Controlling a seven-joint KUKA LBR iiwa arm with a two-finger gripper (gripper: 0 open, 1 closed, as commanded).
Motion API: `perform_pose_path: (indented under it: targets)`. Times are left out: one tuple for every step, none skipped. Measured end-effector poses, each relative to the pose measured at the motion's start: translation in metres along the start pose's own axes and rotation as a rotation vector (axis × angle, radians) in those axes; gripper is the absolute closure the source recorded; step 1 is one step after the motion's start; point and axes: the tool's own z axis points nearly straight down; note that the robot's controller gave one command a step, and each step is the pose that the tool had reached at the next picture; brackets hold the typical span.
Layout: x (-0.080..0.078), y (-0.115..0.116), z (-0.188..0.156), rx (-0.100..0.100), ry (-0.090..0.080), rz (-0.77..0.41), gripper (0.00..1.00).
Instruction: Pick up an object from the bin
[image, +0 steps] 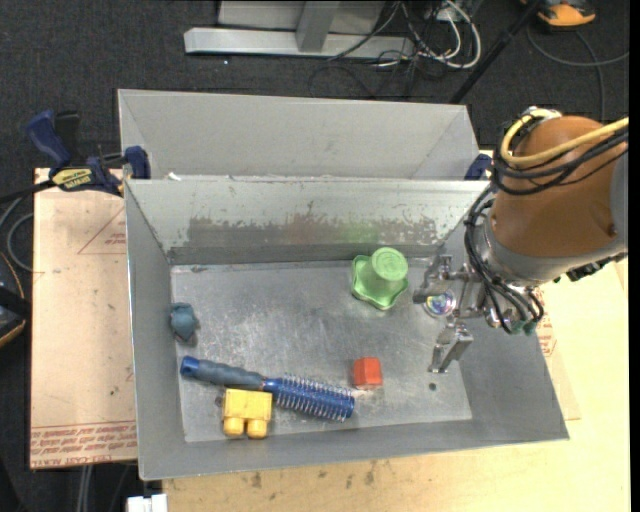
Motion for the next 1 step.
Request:
perform_pose_path:
  targets:
    - [0.0133,0.0746,0.1366,-0.003,0.007,-0.320,0.00]
